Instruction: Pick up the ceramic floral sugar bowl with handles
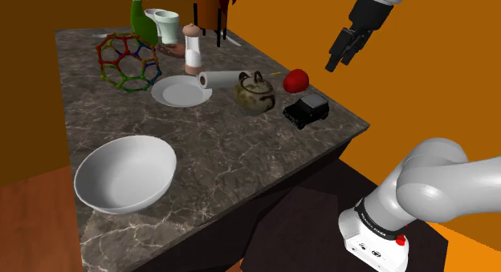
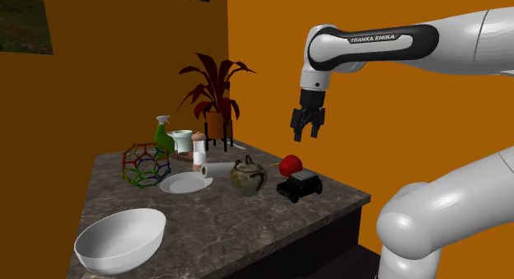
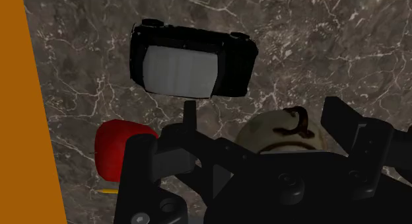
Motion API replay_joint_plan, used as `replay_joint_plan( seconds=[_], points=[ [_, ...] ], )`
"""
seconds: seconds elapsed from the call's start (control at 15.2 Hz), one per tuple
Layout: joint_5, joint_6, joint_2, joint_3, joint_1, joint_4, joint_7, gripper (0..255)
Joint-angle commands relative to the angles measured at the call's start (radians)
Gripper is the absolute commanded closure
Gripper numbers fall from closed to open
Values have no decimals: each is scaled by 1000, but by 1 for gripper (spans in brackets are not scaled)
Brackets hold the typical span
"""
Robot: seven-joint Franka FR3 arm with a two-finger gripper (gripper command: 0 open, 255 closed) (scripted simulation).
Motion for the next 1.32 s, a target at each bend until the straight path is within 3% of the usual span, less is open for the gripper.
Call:
replay_joint_plan(
  seconds=[0.0,0.53,1.06,1.25],
  points=[
    [0,0,0,0,0,0,0,0],
    [17,135,295,80,29,134,80,0],
    [-7,201,607,147,48,350,163,0],
    [-11,230,631,151,50,343,170,0]
  ],
)
